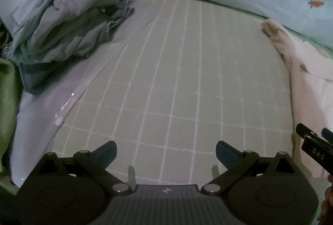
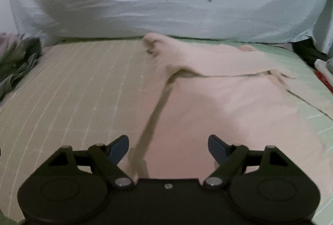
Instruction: Fold clothes
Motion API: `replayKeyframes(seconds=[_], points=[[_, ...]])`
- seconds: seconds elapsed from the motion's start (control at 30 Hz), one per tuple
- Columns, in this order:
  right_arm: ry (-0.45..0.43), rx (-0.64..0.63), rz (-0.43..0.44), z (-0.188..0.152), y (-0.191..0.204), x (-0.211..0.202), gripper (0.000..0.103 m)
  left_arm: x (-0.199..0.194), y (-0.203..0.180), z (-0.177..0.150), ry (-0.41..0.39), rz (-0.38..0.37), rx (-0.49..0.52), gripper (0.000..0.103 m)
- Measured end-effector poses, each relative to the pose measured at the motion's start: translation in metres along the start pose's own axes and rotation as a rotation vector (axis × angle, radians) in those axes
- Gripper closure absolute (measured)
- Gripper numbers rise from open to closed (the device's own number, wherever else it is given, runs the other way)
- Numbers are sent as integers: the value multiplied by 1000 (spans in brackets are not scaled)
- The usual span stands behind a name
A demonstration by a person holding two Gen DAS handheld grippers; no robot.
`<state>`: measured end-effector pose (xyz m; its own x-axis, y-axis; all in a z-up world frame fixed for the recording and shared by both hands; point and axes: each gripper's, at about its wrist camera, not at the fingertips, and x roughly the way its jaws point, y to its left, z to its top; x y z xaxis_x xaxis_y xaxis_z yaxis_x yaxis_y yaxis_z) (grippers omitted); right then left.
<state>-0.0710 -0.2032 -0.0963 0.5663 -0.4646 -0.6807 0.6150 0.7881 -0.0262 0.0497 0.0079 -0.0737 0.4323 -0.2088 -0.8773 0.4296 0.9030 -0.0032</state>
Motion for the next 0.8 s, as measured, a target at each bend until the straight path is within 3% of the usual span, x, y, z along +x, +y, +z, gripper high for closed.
replayKeyframes(seconds=[0.17,0.27,0.33,0.37,0.63,0.8], points=[[43,-27,61,-9,12,2,47,2,5,-3,13,-4,-21,3],[69,-45,104,-12,16,4,70,3,0,-1,13,-12,-25,3],[80,-39,143,-11,12,5,97,3,-4,1,9,-19,-33,3],[83,-37,156,-10,9,4,100,3,-6,2,7,-23,-37,3],[4,98,240,13,-66,-34,101,7,-37,16,0,-69,-42,3],[28,158,132,10,-122,-28,100,12,-65,21,16,-100,8,3]])
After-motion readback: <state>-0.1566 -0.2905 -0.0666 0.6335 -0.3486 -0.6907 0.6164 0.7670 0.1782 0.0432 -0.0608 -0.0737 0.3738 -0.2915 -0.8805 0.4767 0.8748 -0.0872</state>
